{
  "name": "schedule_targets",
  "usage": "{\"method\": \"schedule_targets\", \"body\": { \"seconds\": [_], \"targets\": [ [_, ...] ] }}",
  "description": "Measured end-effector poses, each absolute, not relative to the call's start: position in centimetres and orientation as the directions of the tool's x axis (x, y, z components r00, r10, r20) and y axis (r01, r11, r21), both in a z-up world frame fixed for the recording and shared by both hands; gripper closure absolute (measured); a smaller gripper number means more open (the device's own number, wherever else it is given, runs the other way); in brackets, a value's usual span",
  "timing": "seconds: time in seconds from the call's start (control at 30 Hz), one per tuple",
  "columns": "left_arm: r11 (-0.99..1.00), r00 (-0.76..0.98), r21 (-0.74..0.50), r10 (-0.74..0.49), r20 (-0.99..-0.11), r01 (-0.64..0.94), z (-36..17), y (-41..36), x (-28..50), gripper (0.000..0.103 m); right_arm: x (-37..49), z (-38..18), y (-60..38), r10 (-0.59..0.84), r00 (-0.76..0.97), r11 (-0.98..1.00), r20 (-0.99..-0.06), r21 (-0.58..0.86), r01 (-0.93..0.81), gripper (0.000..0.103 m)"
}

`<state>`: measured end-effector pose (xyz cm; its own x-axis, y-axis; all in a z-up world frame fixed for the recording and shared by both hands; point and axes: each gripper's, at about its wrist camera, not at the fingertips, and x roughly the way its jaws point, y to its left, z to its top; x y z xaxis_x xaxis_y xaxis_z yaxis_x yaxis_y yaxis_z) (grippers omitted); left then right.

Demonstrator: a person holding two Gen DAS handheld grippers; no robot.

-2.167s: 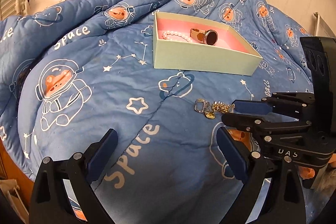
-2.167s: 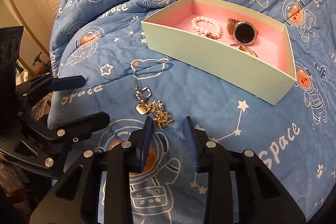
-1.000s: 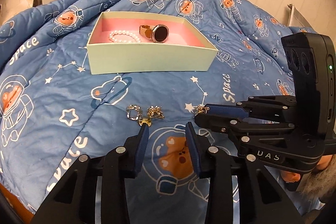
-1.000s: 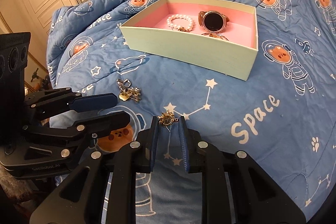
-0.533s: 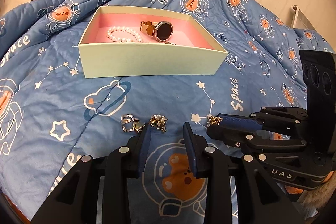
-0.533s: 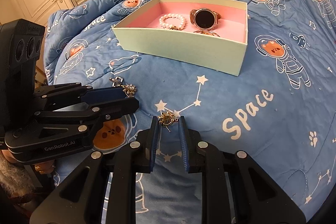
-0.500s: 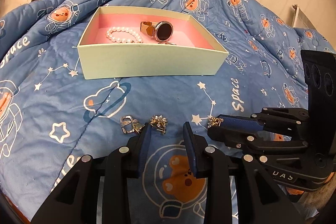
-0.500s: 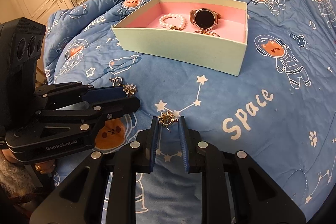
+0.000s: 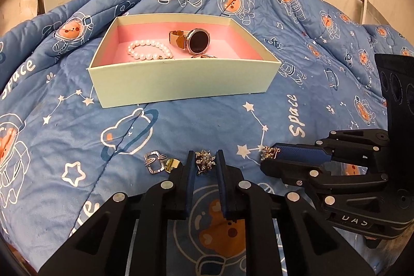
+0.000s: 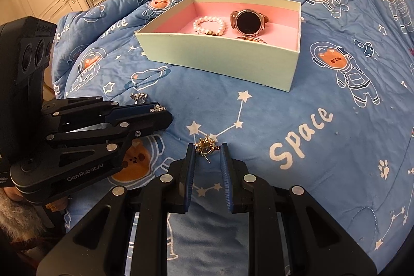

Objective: Organize jewelry
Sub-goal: 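Carry the brooch with the right tool into the box while the left tool carries the charm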

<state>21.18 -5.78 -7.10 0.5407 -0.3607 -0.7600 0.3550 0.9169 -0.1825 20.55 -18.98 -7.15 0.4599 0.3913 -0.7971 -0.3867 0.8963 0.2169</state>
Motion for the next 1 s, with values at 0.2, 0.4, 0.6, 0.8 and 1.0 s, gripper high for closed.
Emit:
{"method": "schedule_targets", "body": {
  "seconds": [0.2,0.4,0.6,0.8,1.0],
  "targets": [
    [0.917,0.545,-0.212,-0.374,-0.75,0.337,-6.7,-5.0,20.1,0.088,20.4,-6.9,-19.2,0.397,0.46,0.895,-0.794,0.225,-0.385,0.083],
    [0.918,0.545,-0.228,-0.378,-0.749,0.324,-6.3,-4.2,19.1,0.088,20.4,-6.4,-19.4,0.416,0.458,0.89,-0.786,0.247,-0.384,0.083],
    [0.919,0.556,-0.227,-0.377,-0.741,0.322,-5.1,-3.5,19.1,0.088,20.7,-4.9,-19.3,0.451,0.449,0.872,-0.771,0.276,-0.403,0.083],
    [0.915,0.573,-0.211,-0.383,-0.724,0.344,-3.2,-3.2,20.2,0.088,21.8,-2.5,-19.0,0.482,0.453,0.852,-0.751,0.279,-0.443,0.083],
    [0.91,0.578,-0.174,-0.377,-0.724,0.376,-1.3,-3.3,22.3,0.088,23.7,-0.2,-19.0,0.474,0.472,0.847,-0.744,0.239,-0.474,0.083]
  ]
}}
